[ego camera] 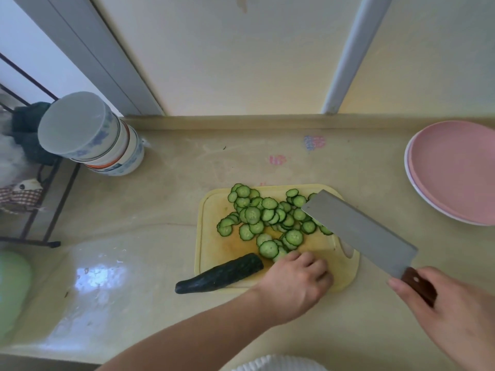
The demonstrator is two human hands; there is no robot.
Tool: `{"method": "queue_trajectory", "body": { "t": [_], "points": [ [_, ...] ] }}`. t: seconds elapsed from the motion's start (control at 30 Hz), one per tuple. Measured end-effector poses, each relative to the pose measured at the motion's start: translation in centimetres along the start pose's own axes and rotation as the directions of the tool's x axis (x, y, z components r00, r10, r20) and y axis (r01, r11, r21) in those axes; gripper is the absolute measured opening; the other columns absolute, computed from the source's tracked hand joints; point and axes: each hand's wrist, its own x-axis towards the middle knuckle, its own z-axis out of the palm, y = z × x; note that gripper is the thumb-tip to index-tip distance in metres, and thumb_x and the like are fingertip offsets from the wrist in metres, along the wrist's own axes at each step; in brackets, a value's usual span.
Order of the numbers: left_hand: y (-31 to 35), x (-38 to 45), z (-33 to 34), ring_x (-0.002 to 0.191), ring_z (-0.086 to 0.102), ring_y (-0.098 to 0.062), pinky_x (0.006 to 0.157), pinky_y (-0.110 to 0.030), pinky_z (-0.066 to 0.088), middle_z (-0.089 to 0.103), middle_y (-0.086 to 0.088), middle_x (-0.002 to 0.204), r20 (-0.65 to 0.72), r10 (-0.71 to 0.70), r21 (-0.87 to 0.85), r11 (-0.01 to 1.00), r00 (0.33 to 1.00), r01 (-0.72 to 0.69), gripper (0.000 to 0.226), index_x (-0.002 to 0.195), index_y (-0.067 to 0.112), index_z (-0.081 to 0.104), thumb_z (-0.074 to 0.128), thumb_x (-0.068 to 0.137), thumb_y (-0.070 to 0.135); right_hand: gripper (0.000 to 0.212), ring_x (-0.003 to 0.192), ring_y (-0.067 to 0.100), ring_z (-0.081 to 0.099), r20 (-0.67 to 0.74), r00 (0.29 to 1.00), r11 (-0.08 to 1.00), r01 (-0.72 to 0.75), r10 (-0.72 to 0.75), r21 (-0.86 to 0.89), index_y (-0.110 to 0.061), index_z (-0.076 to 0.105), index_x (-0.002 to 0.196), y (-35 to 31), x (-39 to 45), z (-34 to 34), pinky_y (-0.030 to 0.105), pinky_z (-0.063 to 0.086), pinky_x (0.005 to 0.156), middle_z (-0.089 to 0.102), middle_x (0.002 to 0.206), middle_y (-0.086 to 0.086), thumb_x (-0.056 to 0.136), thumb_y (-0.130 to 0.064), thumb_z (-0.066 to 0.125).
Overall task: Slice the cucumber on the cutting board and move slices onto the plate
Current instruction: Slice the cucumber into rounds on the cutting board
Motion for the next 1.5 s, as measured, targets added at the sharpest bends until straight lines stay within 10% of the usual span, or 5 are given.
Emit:
{"method": "queue_trajectory", "body": {
  "t": [0.33,0.67,0.97,1.5],
  "points": [
    [-0.7,2.0,-0.9,0.074,0.052,-0.026,0.047,-0.032,0.049,0.057,-0.011,0.091,0.137,-0.003,-0.141,0.990,0.991,0.023,0.032,0.089,0.009,0.066,0.084,0.066,0.022,0.069,0.053,0.030,0.060,-0.003,0.999,0.999,-0.046,0.046,0.012,-0.033,0.048,0.070,0.4,-0.1,-0.1,0.040,0.051,0.049,0.052,0.050,-0.006,0.066,-0.096,0.019],
    [-2.2,0.8,-2.3,0.092,0.055,-0.023,0.076,-0.036,0.049,0.062,-0.001,0.106,0.113,0.070,0.045,0.996,0.991,-0.076,0.034,0.105,0.023,0.070,0.063,0.092,0.054,0.063,0.044,0.022,0.054,0.023,0.998,0.998,-0.065,0.064,0.017,-0.036,0.048,0.075,0.4,-0.1,-0.1,0.038,0.049,0.044,0.048,0.042,-0.003,0.069,-0.093,0.023],
    [-2.0,-0.5,-4.4,0.117,0.049,-0.035,0.075,-0.041,0.051,0.031,-0.014,0.154,0.319,-0.323,0.182,0.943,0.891,0.277,0.061,0.151,0.024,0.032,0.058,0.100,0.045,0.065,0.044,0.023,0.054,0.037,0.998,0.997,-0.060,0.059,0.037,-0.033,0.049,0.073,-0.2,-0.3,-0.6,0.039,0.049,0.044,0.048,0.042,-0.003,0.069,-0.093,0.023],
    [-3.9,0.9,-5.7,0.110,0.051,-0.021,0.086,-0.035,0.051,0.056,-0.003,0.117,0.415,-0.570,-0.094,0.749,0.709,0.656,0.053,0.126,0.014,0.049,0.081,0.085,0.022,0.062,0.045,0.024,0.055,0.054,0.998,0.998,-0.032,0.030,0.053,-0.035,0.048,0.076,0.0,-0.4,-0.6,0.040,0.049,0.045,0.051,0.045,-0.002,0.071,-0.092,0.024]
  ]
}}
